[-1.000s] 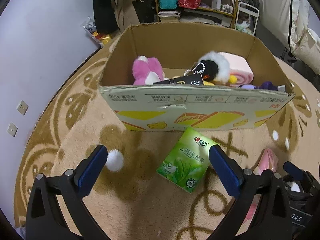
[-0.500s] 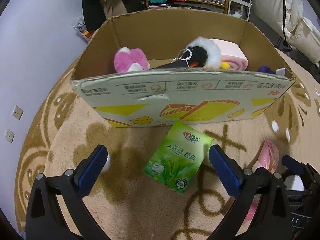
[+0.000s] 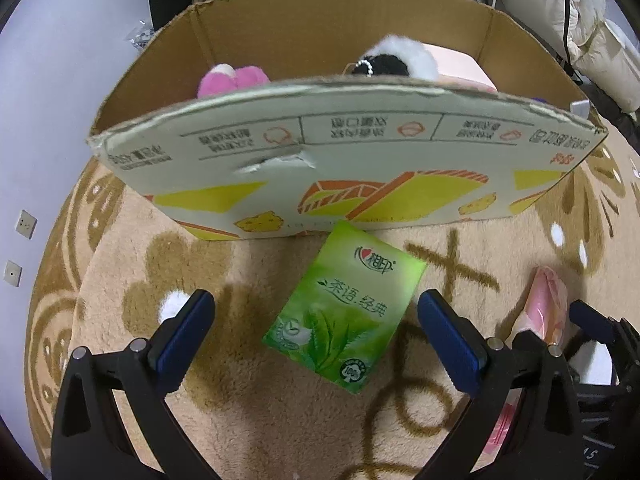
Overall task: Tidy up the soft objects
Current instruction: 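Grasp the pink package with the right tool while the left tool grasps the green tissue pack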
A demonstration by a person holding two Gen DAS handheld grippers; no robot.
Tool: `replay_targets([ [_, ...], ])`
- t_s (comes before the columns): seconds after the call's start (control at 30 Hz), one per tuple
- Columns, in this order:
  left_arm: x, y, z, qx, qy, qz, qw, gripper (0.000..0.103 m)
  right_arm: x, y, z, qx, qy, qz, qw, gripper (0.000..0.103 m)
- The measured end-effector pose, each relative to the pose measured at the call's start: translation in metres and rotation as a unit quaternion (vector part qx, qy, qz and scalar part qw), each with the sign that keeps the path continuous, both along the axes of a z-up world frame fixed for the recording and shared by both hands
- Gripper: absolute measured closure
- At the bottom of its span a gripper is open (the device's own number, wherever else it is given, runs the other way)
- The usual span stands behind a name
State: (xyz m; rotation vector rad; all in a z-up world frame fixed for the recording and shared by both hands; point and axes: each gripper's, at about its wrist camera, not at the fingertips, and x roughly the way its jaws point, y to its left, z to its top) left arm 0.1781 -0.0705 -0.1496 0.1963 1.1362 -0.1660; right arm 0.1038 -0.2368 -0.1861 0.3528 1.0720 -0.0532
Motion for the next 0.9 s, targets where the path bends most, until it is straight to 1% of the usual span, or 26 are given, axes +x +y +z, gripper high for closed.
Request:
replay_targets([
  [0.1,0.002,-0.002,-0.003,0.002,0.003,0.002,1.0000,0.003,-0.001,0.000,0.000,-0.007,0.000,-0.001,1.000,0.010],
  [0.2,0.006,0.003,-0.008,-0.009,0.011,0.008,0.9999,0.003,-0.002,0.001,0.002,-0.009,-0.005,0.002,1.000,0.019],
  [0.23,0.007,0.004,-0.009,-0.013,0.013,0.011,0.9998,0.003,-0.002,0.001,0.003,-0.011,-0.008,0.002,1.000,0.026],
  [0.27,0.008,0.006,-0.011,-0.013,0.013,0.013,0.9997,0.003,-0.002,0.001,0.003,-0.012,-0.010,0.002,1.000,0.029],
  [0.33,0.009,0.008,-0.013,-0.014,0.015,0.013,0.9997,0.003,-0.003,0.000,0.005,-0.012,-0.013,0.001,1.000,0.031],
  [0.37,0.010,0.008,-0.015,-0.014,0.016,0.012,0.9997,0.004,-0.003,0.000,0.005,-0.010,-0.015,0.000,1.000,0.034],
  [0.4,0.010,0.009,-0.016,-0.015,0.016,0.012,0.9997,0.005,-0.004,-0.001,0.006,-0.010,-0.017,-0.001,1.000,0.036],
  [0.47,0.010,0.010,-0.018,-0.018,0.017,0.009,0.9997,0.012,-0.003,-0.002,0.008,-0.010,-0.023,0.001,1.000,0.042],
  [0.5,0.008,0.009,-0.021,-0.019,0.017,0.008,0.9996,0.012,-0.003,-0.002,0.009,-0.010,-0.025,0.003,1.000,0.044],
  [0.53,0.008,0.009,-0.022,-0.019,0.017,0.007,0.9997,0.013,-0.003,-0.001,0.010,-0.010,-0.027,0.004,1.000,0.047],
  [0.57,0.008,0.009,-0.023,-0.017,0.016,0.007,0.9997,0.016,-0.003,-0.001,0.010,-0.012,-0.029,0.006,0.999,0.054],
  [0.6,0.008,0.008,-0.023,-0.014,0.015,0.005,0.9998,0.020,-0.003,0.000,0.012,-0.015,-0.032,0.009,0.999,0.057],
  [0.63,0.008,0.009,-0.025,-0.014,0.014,0.003,0.9998,0.025,-0.003,0.001,0.013,-0.015,-0.034,0.010,0.999,0.058],
  [0.7,0.008,0.009,-0.026,-0.008,0.013,0.001,0.9999,0.028,-0.004,0.001,0.012,-0.012,-0.033,0.012,0.999,0.058],
  [0.73,0.008,0.009,-0.026,-0.007,0.011,0.001,0.9999,0.035,-0.003,0.001,0.010,-0.007,-0.031,0.012,0.999,0.058],
  [0.77,0.008,0.009,-0.026,-0.007,0.011,0.000,0.9999,0.039,-0.003,0.000,0.009,0.001,-0.028,0.013,1.000,0.057],
  [0.83,0.008,0.009,-0.026,-0.003,0.010,0.001,0.9999,0.043,-0.001,-0.003,0.005,0.025,-0.022,0.009,0.999,0.055],
  [0.9,0.007,0.007,-0.024,-0.005,0.009,0.001,0.9999,0.044,0.000,-0.005,0.002,0.035,-0.020,0.006,0.999,0.054],
])
